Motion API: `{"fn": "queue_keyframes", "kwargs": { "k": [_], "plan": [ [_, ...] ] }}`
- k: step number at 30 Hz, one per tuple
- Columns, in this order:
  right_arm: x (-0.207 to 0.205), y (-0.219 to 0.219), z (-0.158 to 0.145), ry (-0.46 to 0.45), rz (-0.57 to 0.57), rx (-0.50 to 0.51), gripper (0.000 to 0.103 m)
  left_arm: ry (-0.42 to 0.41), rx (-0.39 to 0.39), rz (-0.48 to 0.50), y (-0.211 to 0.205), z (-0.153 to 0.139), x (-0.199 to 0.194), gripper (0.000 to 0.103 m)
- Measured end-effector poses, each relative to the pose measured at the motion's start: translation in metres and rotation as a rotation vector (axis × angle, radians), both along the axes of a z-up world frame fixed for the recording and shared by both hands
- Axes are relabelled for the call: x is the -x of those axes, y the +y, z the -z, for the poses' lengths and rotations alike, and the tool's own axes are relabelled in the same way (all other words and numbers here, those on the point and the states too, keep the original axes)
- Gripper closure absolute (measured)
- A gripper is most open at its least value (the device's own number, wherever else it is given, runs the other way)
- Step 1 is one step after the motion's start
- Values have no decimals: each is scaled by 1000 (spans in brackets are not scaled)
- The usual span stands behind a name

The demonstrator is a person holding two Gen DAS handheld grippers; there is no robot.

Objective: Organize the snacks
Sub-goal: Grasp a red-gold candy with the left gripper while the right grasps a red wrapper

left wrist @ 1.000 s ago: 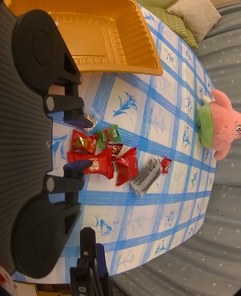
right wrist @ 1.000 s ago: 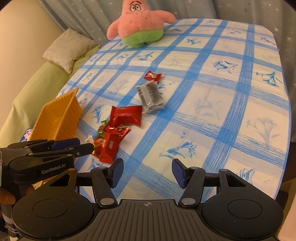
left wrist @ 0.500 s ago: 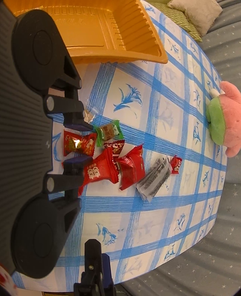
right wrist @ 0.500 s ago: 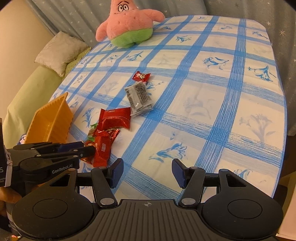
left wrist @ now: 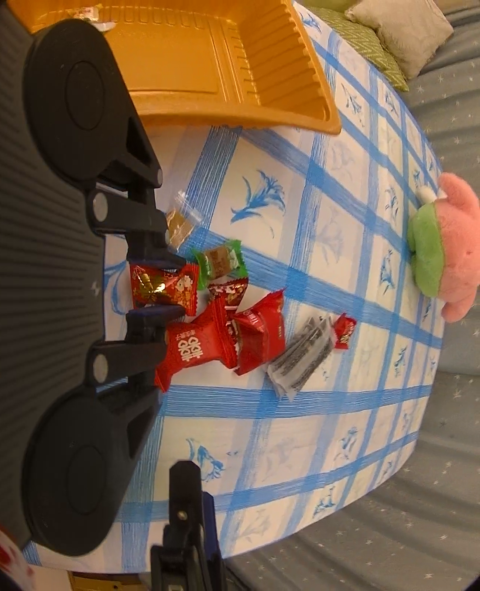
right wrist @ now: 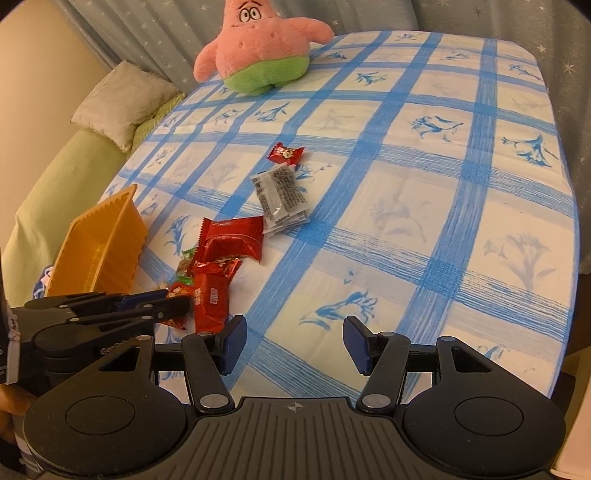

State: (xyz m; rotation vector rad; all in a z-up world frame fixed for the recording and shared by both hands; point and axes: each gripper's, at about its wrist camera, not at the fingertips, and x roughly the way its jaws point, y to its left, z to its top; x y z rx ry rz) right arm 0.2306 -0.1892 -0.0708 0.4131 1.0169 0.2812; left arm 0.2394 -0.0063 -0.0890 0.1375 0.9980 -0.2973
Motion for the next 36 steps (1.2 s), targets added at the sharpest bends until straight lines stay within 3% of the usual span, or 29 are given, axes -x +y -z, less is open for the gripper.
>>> {"fn": "queue_keyframes", "kwargs": {
  "k": [16, 21, 29, 31, 33, 36],
  "plan": [
    [-22, 49, 1, -79, -174, -26, 46, -56, 35, -96, 25, -27, 19, 85],
    [-33, 63, 8, -80, -207, -25, 58, -62, 32, -115, 28, -28, 20, 85],
    [-45, 73, 18, -70, -220, -22, 61, -67, 32, -132, 30, -28, 25, 85],
    [-47, 76, 20, -70, -223, -11, 64, -67, 31, -135, 29, -28, 25, 85],
    [-48, 77, 21, -67, -228, -11, 73, -68, 30, -136, 29, -29, 26, 85],
    [-47, 79, 21, -77, -237, 6, 76, -72, 30, -140, 30, -30, 28, 85]
  ]
}}
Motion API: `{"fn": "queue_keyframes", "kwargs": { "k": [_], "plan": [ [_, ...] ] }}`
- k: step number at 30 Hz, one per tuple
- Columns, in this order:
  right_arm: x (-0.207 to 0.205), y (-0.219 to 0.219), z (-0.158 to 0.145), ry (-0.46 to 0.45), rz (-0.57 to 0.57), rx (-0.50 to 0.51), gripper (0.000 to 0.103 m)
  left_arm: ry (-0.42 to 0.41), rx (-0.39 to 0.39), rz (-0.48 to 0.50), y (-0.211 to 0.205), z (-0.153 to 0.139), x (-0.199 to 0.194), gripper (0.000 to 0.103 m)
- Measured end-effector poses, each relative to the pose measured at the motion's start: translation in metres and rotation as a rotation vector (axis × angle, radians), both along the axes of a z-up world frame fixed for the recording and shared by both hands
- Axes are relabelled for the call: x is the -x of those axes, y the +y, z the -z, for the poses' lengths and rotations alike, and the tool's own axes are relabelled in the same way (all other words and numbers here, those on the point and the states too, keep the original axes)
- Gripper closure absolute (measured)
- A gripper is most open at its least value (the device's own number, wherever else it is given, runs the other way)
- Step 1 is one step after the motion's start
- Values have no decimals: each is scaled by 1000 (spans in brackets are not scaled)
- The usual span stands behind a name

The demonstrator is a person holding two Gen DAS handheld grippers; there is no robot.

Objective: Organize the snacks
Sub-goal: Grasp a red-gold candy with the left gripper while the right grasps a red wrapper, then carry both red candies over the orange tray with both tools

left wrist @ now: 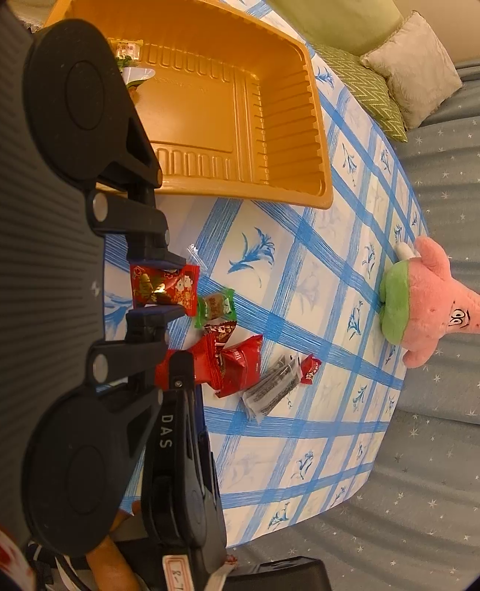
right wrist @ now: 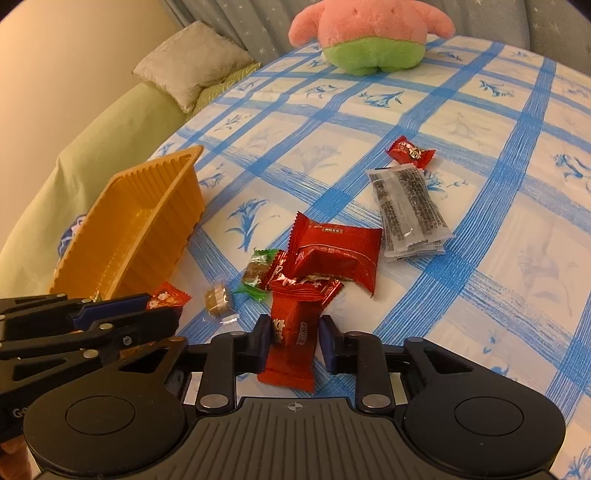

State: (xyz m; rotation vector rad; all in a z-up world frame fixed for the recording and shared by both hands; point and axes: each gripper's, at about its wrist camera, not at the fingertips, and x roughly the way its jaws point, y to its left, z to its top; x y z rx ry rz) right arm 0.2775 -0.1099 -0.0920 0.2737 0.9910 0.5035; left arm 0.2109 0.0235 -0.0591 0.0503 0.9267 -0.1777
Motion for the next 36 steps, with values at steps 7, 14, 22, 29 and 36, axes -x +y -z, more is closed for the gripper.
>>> {"fn": "queue_keyframes", "kwargs": {
  "k": [7, 14, 22, 29, 36],
  "plan": [
    [11, -6, -13, -40, -7, -1, 78, -16, 7, -6, 0, -7, 7, 85],
    [27, -17, -29, -49, 1, -9, 79, -42, 23, -3, 1, -18, 18, 85],
    [52, -17, -56, -63, -21, -25, 79, -87, 56, -9, 11, -41, 42, 85],
    [73, 4, -73, -61, -72, -45, 79, -111, 75, -31, 35, -56, 68, 85],
    [85, 42, -86, -71, -136, -79, 79, -129, 64, -100, 77, -66, 88, 85]
  ]
}}
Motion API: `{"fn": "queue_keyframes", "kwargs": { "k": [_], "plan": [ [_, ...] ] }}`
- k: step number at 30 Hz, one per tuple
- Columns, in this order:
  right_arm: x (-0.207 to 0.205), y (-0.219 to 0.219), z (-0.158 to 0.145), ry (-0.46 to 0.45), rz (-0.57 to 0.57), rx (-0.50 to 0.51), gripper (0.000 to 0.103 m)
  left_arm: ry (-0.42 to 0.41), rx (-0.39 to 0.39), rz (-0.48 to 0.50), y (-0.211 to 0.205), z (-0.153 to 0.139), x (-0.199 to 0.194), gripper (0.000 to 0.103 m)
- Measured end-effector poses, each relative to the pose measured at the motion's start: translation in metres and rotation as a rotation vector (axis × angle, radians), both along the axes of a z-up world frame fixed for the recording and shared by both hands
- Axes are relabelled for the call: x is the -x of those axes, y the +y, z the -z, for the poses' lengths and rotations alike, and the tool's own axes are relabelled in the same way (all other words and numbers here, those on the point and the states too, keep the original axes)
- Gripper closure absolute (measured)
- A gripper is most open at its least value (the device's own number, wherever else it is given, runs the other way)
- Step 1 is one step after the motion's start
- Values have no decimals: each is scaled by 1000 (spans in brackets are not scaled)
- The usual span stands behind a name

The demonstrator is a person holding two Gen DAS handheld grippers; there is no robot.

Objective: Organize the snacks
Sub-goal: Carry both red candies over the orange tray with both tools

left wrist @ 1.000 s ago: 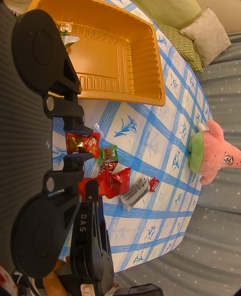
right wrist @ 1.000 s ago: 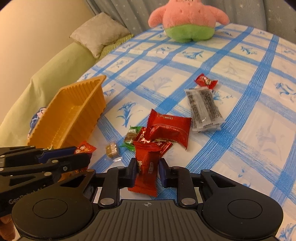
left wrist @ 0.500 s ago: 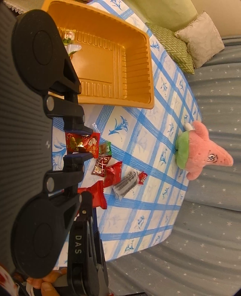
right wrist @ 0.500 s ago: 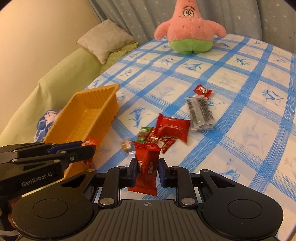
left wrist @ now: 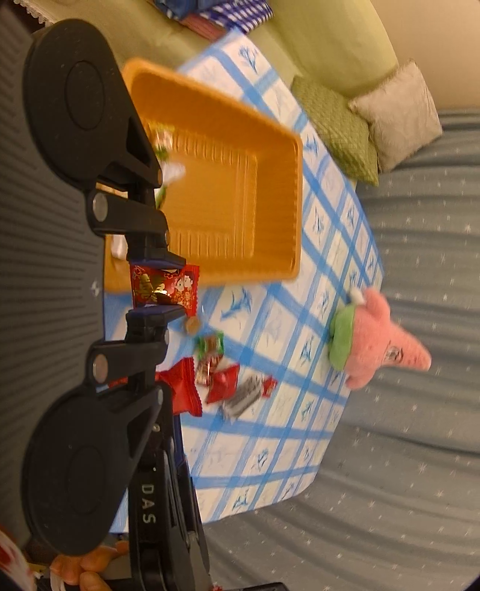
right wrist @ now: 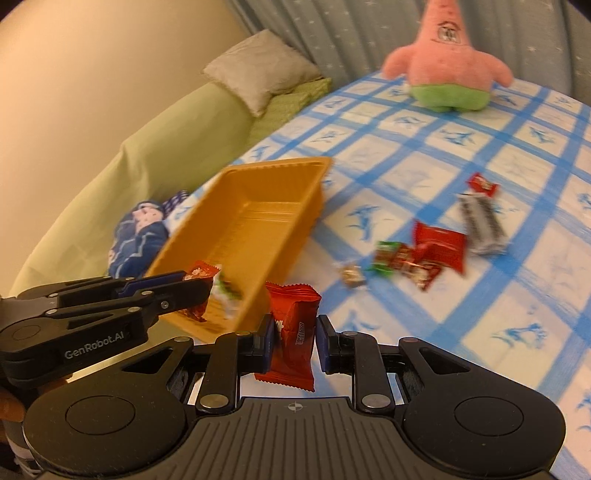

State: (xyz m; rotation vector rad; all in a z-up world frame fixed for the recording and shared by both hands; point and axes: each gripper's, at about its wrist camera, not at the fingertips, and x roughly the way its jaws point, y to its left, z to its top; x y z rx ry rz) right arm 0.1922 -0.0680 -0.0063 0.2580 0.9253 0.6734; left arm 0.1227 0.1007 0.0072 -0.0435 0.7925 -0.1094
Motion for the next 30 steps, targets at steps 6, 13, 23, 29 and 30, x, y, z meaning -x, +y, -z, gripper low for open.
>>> {"fn": "queue_keyframes", "kwargs": {
  "k": [6, 13, 23, 29, 30],
  "plan": [
    [1, 36, -8, -19, -40, -14, 79, -8, -13, -61, 38, -3, 7, 85],
    [-9, 77, -10, -40, -56, -13, 79, -23, -35, -107, 76, -2, 3, 85],
    [-37, 121, 1, -59, -42, 60, 79, -25, -61, -126, 108, 7, -27, 85],
    [-57, 137, 13, -62, -29, 127, 79, -12, -55, -122, 116, 16, -46, 85],
    [-60, 138, 14, -61, -27, 134, 79, -10, -55, -121, 117, 17, -49, 85]
  ]
}}
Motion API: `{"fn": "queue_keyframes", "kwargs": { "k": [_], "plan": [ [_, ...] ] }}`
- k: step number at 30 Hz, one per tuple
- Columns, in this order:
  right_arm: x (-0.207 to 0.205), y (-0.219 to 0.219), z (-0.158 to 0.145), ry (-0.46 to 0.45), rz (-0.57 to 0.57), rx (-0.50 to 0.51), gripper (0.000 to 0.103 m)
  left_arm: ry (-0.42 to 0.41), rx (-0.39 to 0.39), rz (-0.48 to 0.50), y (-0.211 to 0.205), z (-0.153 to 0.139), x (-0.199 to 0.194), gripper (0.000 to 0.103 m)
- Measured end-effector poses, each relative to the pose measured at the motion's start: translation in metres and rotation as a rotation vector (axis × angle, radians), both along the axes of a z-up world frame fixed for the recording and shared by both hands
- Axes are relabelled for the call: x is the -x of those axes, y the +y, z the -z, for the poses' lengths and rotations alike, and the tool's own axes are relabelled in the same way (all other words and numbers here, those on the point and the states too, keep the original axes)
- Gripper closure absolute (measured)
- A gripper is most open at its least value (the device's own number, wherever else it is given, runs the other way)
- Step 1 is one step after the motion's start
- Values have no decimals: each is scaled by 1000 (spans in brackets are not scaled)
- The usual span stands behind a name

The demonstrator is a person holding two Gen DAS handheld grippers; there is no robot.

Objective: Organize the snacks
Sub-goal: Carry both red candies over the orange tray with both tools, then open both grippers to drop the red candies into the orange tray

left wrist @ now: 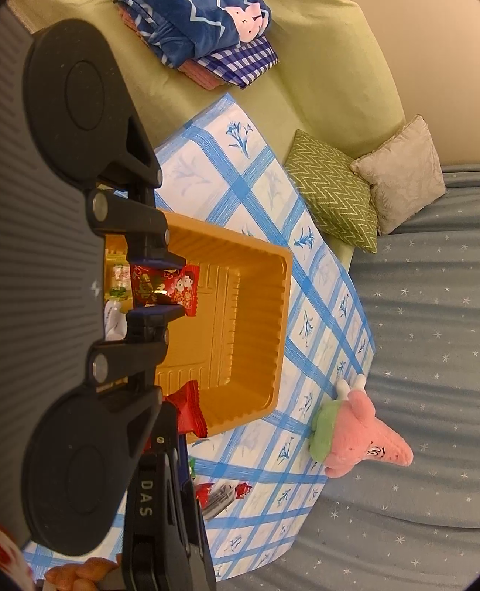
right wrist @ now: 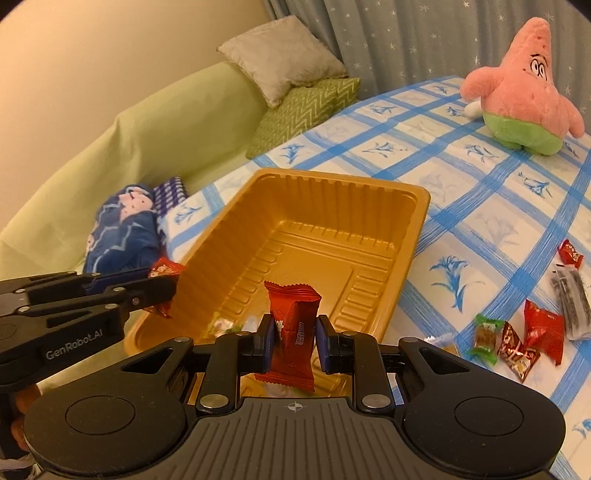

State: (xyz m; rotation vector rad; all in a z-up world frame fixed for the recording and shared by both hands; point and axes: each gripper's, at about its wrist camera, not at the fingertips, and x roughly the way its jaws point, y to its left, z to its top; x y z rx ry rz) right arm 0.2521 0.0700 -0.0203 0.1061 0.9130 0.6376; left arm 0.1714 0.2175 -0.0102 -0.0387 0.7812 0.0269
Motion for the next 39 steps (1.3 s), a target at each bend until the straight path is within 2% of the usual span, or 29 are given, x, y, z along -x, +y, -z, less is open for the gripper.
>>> {"fn": "queue_keyframes", "kwargs": {
  "k": [9, 19, 33, 39],
  "plan": [
    [-19, 10, 9, 3, 22, 28, 79, 14, 12, 16, 1, 8, -19, 85],
    [-35, 7, 14, 33, 49, -16, 75, 29, 22, 28, -1, 15, -33, 85],
    [-38, -2, 18, 61, 50, -27, 74, 39, 37, 39, -5, 21, -57, 84],
    [-35, -5, 15, 63, 40, -38, 73, 59, 37, 30, -5, 25, -54, 71]
  ]
}}
